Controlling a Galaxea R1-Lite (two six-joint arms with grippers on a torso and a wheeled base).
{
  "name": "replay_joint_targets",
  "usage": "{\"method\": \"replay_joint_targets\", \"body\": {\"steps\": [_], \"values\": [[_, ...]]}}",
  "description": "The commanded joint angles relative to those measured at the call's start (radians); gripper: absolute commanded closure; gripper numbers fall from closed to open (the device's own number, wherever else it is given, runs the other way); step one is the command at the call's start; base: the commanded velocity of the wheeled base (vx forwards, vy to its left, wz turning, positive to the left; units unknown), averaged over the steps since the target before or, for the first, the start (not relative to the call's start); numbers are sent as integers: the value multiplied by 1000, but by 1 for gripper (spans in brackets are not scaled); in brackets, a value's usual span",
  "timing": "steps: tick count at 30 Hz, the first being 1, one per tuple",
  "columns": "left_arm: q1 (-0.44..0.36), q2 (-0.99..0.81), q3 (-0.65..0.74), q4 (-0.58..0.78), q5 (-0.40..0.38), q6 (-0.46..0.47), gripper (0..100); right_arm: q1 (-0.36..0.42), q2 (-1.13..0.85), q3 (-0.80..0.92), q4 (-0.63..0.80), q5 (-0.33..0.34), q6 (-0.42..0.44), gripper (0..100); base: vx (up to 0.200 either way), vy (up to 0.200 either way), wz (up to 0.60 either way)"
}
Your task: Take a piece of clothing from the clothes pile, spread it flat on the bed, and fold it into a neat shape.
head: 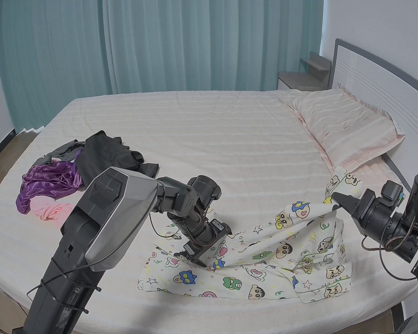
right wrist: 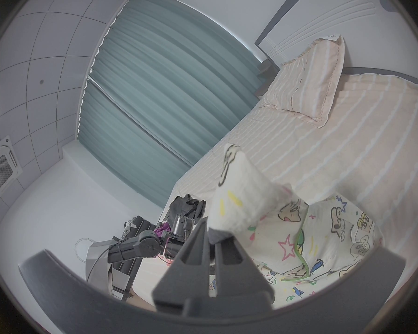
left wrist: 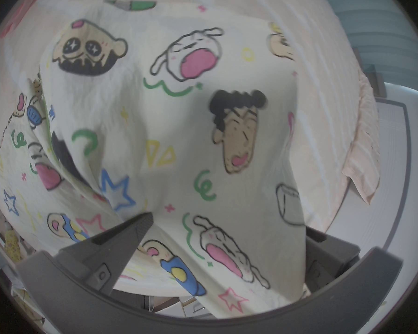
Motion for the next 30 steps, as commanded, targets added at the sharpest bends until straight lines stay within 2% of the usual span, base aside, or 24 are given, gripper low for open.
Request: {"method": "replay_joint_targets", "body": {"steps": [1, 5, 9, 18, 24, 30], "values": [[8, 34, 0, 1, 26, -12, 100, 1, 4, -1, 1, 0, 0, 100, 0, 0, 0], [21, 31, 0, 0, 41, -17, 100, 1, 8, 1, 1, 0, 0, 100, 0, 0, 0], [66, -11, 0, -2, 37, -64, 100, 1, 9, 7, 1, 0, -5, 100, 0, 0, 0], [104, -104, 0, 1, 34, -66, 100, -10, 20, 9, 3, 2, -6, 100, 0, 0, 0], [126, -104, 0, -3, 51, -58, 100, -65, 44, 1, 1, 10, -13, 100, 0, 0, 0], [152, -95, 0, -8, 101, -52, 100, -118, 57, -22, 1, 25, -13, 100, 0, 0, 0]]}}
